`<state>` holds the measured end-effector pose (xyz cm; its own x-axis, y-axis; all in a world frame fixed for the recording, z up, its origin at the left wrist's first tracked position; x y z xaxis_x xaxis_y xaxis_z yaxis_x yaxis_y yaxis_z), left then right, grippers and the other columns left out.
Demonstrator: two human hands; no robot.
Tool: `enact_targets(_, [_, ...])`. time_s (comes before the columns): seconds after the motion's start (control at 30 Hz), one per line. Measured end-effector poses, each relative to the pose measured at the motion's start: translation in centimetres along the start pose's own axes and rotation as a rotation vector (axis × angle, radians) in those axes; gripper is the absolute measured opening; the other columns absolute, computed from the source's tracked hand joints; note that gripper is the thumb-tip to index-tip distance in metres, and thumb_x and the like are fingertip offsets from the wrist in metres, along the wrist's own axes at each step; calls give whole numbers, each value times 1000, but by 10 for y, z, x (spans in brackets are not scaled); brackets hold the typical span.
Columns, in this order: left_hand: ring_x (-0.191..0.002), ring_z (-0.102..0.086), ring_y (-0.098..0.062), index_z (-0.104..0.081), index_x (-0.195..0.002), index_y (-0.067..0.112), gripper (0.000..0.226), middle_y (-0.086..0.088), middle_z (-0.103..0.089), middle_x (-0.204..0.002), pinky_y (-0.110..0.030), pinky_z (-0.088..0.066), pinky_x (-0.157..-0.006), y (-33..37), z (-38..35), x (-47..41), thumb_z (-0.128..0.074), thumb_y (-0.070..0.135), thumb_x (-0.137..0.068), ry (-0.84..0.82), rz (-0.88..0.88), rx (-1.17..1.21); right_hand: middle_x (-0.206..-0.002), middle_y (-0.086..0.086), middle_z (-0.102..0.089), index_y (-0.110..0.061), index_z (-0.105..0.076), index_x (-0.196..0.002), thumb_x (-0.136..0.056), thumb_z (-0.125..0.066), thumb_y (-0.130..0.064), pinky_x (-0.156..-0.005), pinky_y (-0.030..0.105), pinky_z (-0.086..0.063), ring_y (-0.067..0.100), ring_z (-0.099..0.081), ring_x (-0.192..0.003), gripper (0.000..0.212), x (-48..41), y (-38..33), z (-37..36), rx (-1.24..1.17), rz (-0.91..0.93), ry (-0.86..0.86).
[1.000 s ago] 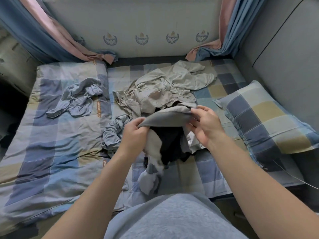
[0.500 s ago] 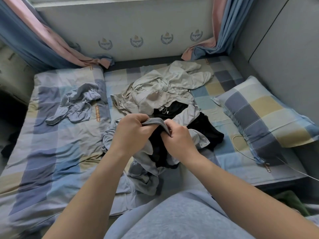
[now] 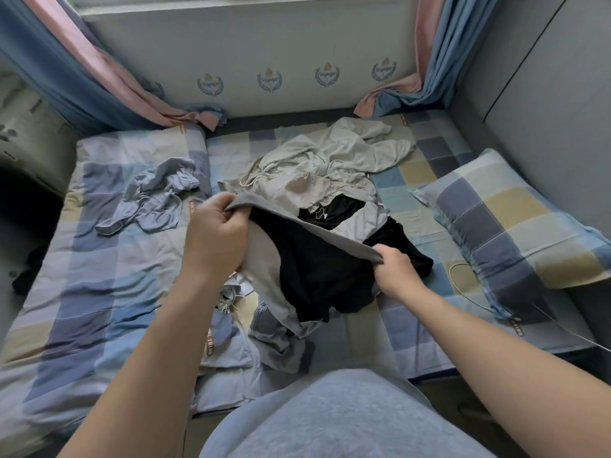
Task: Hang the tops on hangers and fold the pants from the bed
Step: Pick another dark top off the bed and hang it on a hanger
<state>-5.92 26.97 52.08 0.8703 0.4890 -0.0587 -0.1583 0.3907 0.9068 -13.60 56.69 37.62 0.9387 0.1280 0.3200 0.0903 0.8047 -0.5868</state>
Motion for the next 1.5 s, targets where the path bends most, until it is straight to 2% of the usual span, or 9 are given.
enact_targets(0.1, [-118, -57, -21, -55, -134, 23, 50, -1, -60, -131, -43, -50, -99, -29, -31, 7, -73, 36, -89, -249, 161, -312, -73, 0, -59, -23, -51, -75, -89, -53, -6, -68, 41, -41, 27, -56, -79, 22, 4, -45, 15, -131, 184, -16])
enact_targets(0.23, [-150, -22, -19, -40, -151, 32, 89, -3, -29, -162, -46, -24, -121, -17, -85, 34, -85, 40, -74, -555, -100, -411, -61, -13, -54, -26, -59, -71, -90, -66, -16, -59, 24, -36, 5, -47, -62, 23, 29, -118, 21, -305, 484, -128])
enact_targets(0.43, [-73, -57, -14, -63, -90, 13, 10, -1, -63, -77, -35, -44, -65, -6, -86, 34, -63, 3, -89, -419, -133, -42, -66, -14, -59, -24, -64, -79, -81, -79, -20, -62, 21, -42, 1, -52, -63, 16, 31, -128, 44, -195, 554, -196])
enact_targets(0.67, [-63, -46, -9, -55, -78, 13, 16, 4, -53, -66, -25, -35, -55, 30, -37, 17, -48, -1, -83, -87, -163, 284, -83, 2, -65, -26, -59, -83, -89, -63, -31, -67, 37, -48, 31, -61, -86, 8, 3, -36, 6, 178, 161, -64])
enact_targets(0.83, [-69, -51, -10, -60, -79, 16, 14, 6, -58, -71, -28, -42, -64, 7, 8, -5, -51, 9, -86, 168, -72, 295, -67, -6, -58, -28, -55, -64, -94, -61, -27, -60, 33, -40, 25, -58, -77, 30, -2, 17, -9, -31, -21, -80])
enact_targets(1.0, [-83, -61, -13, -63, -94, 24, 10, 11, -64, -83, -18, -47, -69, -38, -23, -6, -61, 14, -94, -96, 139, 26, -82, 2, -65, -20, -62, -84, -92, -47, 1, -76, 34, -45, 17, -59, -82, 27, 2, -35, 18, -353, 184, -11])
enact_targets(1.17, [-142, -34, -10, -45, -145, 36, 79, 9, -43, -150, -34, -29, -116, -28, -81, 31, -85, 33, -76, -472, -74, -253, -76, -5, -66, -19, -67, -82, -91, -59, -1, -72, 21, -44, 6, -58, -75, 21, 39, -132, 40, -490, 521, -102])
enact_targets(1.33, [-71, -59, -7, -65, -78, 29, 29, 13, -65, -71, -22, -41, -62, -14, -81, 23, -60, 3, -89, -371, -112, -54, -65, -13, -59, -26, -61, -83, -80, -81, -27, -60, 22, -43, 5, -52, -59, 20, 41, -145, 37, -220, 517, -219])
enact_targets(1.5, [-67, -58, -2, -69, -74, 30, 26, 13, -65, -68, -18, -43, -63, 2, -60, -1, -49, 13, -76, -263, -61, 116, -86, 3, -65, -20, -63, -89, -87, -66, -25, -74, 36, -48, 25, -59, -87, 5, 9, -74, 12, 127, 215, -58])
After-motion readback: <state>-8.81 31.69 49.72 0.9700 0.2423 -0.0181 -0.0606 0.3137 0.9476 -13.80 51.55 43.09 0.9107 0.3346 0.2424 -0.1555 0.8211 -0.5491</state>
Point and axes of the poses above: each hand's wrist, its own x-axis away from the middle knuckle, its own z-axis out of the back of the hand, y = z × x, the point moved 7 cm from there along -x, towards the middle knuckle
